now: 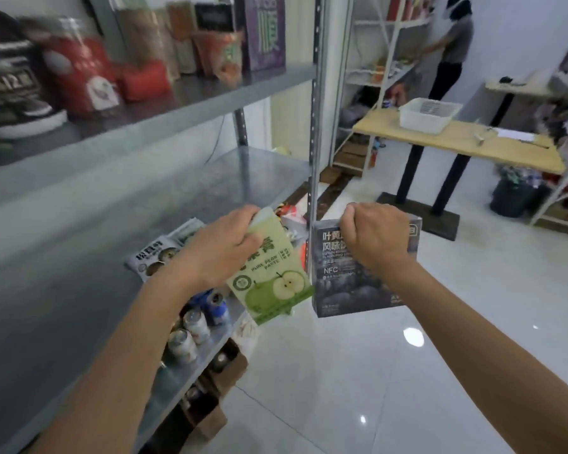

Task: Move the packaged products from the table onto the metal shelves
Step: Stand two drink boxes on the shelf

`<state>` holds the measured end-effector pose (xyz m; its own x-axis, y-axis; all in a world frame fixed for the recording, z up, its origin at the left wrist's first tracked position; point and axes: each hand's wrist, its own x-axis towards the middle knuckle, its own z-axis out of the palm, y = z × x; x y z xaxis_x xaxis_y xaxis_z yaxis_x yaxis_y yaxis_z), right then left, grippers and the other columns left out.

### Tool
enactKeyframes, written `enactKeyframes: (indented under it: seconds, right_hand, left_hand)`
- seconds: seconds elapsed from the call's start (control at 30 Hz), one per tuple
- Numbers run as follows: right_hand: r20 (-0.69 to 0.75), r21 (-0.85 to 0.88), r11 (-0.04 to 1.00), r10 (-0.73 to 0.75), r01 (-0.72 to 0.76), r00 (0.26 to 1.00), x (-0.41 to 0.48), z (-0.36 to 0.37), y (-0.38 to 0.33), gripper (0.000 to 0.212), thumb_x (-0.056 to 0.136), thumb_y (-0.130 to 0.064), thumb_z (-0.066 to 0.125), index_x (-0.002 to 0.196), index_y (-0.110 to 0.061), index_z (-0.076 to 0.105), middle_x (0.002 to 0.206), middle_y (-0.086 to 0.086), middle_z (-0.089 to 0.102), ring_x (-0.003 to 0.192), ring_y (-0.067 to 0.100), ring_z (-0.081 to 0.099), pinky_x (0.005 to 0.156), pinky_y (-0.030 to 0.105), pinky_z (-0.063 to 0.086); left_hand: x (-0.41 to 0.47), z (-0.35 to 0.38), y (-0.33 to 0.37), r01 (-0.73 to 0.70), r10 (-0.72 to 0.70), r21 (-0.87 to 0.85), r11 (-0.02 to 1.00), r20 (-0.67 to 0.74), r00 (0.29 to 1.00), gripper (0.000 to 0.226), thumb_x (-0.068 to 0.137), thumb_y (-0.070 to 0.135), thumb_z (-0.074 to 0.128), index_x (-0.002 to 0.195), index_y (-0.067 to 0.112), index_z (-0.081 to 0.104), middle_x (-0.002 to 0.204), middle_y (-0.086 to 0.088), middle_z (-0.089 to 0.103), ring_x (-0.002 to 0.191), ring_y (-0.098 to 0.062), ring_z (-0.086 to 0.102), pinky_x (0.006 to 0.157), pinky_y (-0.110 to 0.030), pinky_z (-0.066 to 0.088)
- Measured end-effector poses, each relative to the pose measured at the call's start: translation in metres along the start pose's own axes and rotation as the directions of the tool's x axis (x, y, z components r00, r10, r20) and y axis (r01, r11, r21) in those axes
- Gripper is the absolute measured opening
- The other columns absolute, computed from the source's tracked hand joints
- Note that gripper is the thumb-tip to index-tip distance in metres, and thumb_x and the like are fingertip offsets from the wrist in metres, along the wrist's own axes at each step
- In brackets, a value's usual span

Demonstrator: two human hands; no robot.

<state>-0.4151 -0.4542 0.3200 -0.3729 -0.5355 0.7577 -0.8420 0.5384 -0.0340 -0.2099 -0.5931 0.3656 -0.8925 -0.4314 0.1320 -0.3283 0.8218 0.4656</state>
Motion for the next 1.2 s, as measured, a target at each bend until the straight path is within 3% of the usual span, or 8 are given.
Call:
enactKeyframes:
  seconds: [0.1, 0.23, 0.33, 0.47, 0.6, 0.67, 0.8, 1.2]
  right_hand:
    - [-0.095, 0.094, 0.985, -0.136, 0.145, 0.986, 0.046, 0.009, -0.012, 0.036, 0.089, -0.025, 0.033, 0.055, -0.018, 0.036, 0.051, -0.001, 0.043, 0.042, 0.017, 0.034, 0.051, 0.024, 0.025]
    - [-0.214, 0.217, 0.932, -0.246, 0.292, 0.945, 0.09, 0.019, -0.026, 0.037, 0.091, -0.024, 0.032, 0.055, -0.018, 0.035, 0.05, -0.002, 0.04, 0.042, 0.017, 0.032, 0.051, 0.024, 0.023]
    - [-0.312, 0.26, 0.88, -0.314, 0.398, 0.897, 0.119, 0.026, -0.033, 0.035, 0.09, -0.023, 0.033, 0.055, -0.019, 0.032, 0.048, -0.002, 0.039, 0.041, 0.017, 0.03, 0.052, 0.023, 0.02]
    - [-0.381, 0.356, 0.813, -0.323, 0.46, 0.866, 0.157, 0.032, -0.032, 0.038, 0.09, -0.021, 0.034, 0.053, -0.016, 0.029, 0.046, -0.003, 0.031, 0.038, 0.018, 0.027, 0.047, 0.021, 0.009]
    - [-0.441, 0.414, 0.758, -0.317, 0.504, 0.84, 0.184, 0.038, -0.03, 0.038, 0.089, -0.019, 0.035, 0.052, -0.016, 0.028, 0.047, -0.004, 0.028, 0.037, 0.018, 0.024, 0.047, 0.021, 0.015]
    - [-0.446, 0.435, 0.742, -0.315, 0.51, 0.838, 0.196, 0.045, -0.024, 0.038, 0.09, -0.02, 0.035, 0.052, -0.016, 0.028, 0.047, -0.004, 0.028, 0.037, 0.018, 0.023, 0.045, 0.019, 0.008]
    - [-0.46, 0.459, 0.726, -0.3, 0.513, 0.836, 0.218, 0.065, -0.007, 0.038, 0.09, -0.021, 0.034, 0.053, -0.016, 0.027, 0.048, -0.004, 0.028, 0.038, 0.019, 0.023, 0.05, 0.017, 0.003]
    - [-0.439, 0.445, 0.802, -0.192, 0.398, 0.878, 0.351, 0.152, 0.049, 0.044, 0.093, -0.024, 0.025, 0.05, -0.016, 0.032, 0.044, 0.0, 0.031, 0.036, 0.017, 0.023, 0.045, 0.018, 0.013]
  left_hand:
    - [0.011, -0.021, 0.003, 0.085, -0.057, 0.149, 0.985, -0.18, 0.982, 0.03, 0.101, 0.034, 0.03, 0.122, 0.019, 0.045, 0.105, 0.002, 0.054, 0.085, -0.015, 0.049, 0.069, -0.032, 0.033]
    - [0.024, -0.031, 0.013, 0.274, -0.147, 0.358, 0.893, -0.345, 0.927, 0.055, 0.087, 0.064, 0.009, 0.099, 0.024, 0.046, 0.084, 0.01, 0.055, 0.07, -0.014, 0.052, 0.056, -0.03, 0.032]
    - [0.036, -0.039, 0.021, 0.358, -0.121, 0.439, 0.824, -0.482, 0.868, 0.065, 0.075, 0.072, -0.002, 0.087, 0.026, 0.042, 0.085, 0.009, 0.059, 0.073, -0.016, 0.056, 0.057, -0.031, 0.033]
    - [0.053, -0.06, 0.037, 0.48, -0.112, 0.494, 0.725, -0.602, 0.79, 0.072, 0.078, 0.07, 0.003, 0.092, 0.021, 0.053, 0.091, 0.005, 0.064, 0.083, -0.022, 0.061, 0.06, -0.033, 0.033]
    - [0.073, -0.082, 0.055, 0.519, -0.068, 0.534, 0.667, -0.651, 0.756, 0.061, 0.085, 0.066, 0.013, 0.091, 0.02, 0.052, 0.091, 0.003, 0.063, 0.083, -0.023, 0.061, 0.062, -0.036, 0.038]
    - [0.087, -0.087, 0.061, 0.534, -0.042, 0.563, 0.631, -0.662, 0.748, 0.058, 0.088, 0.065, 0.014, 0.089, 0.02, 0.051, 0.09, 0.003, 0.063, 0.079, -0.021, 0.06, 0.059, -0.034, 0.037]
    - [0.119, -0.091, 0.064, 0.528, 0.052, 0.618, 0.583, -0.676, 0.735, 0.07, 0.088, 0.066, 0.007, 0.087, 0.017, 0.056, 0.081, 0.001, 0.065, 0.068, -0.023, 0.06, 0.054, -0.034, 0.04]
    - [0.258, -0.133, 0.032, 0.516, 0.241, 0.651, 0.557, -0.721, 0.65, 0.07, 0.092, 0.064, 0.013, 0.082, 0.011, 0.058, 0.071, -0.004, 0.061, 0.051, -0.021, 0.047, 0.046, -0.021, 0.019]
